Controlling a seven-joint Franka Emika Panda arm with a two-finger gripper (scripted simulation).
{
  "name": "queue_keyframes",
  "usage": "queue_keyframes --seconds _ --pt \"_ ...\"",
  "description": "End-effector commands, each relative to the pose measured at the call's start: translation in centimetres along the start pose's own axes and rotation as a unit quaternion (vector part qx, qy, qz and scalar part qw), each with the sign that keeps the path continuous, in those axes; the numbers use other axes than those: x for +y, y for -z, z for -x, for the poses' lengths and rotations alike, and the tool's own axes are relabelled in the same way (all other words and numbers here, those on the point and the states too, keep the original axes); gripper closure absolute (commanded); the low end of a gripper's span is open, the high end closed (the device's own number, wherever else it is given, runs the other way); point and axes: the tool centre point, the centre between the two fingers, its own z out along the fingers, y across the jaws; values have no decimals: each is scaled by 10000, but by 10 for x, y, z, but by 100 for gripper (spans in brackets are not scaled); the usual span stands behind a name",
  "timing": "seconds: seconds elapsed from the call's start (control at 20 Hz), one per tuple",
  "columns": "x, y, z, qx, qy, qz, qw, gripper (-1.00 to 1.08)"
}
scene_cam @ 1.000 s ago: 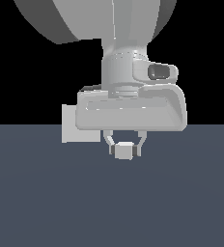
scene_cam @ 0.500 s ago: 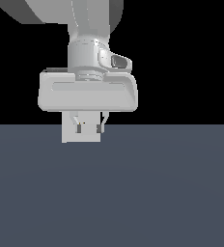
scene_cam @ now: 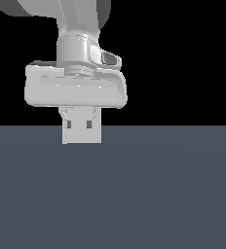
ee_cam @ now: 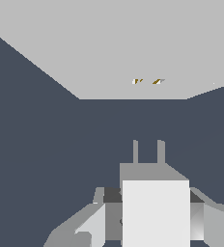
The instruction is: Plug the charger into the wall socket.
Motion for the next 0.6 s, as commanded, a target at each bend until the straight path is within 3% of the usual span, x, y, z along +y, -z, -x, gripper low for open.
queue_keyframes --seconds 0.0,0.55 --pt "0 0 0 -1 10 1 10000 108" --pt "0 0 -18 -1 5 0 10000 108"
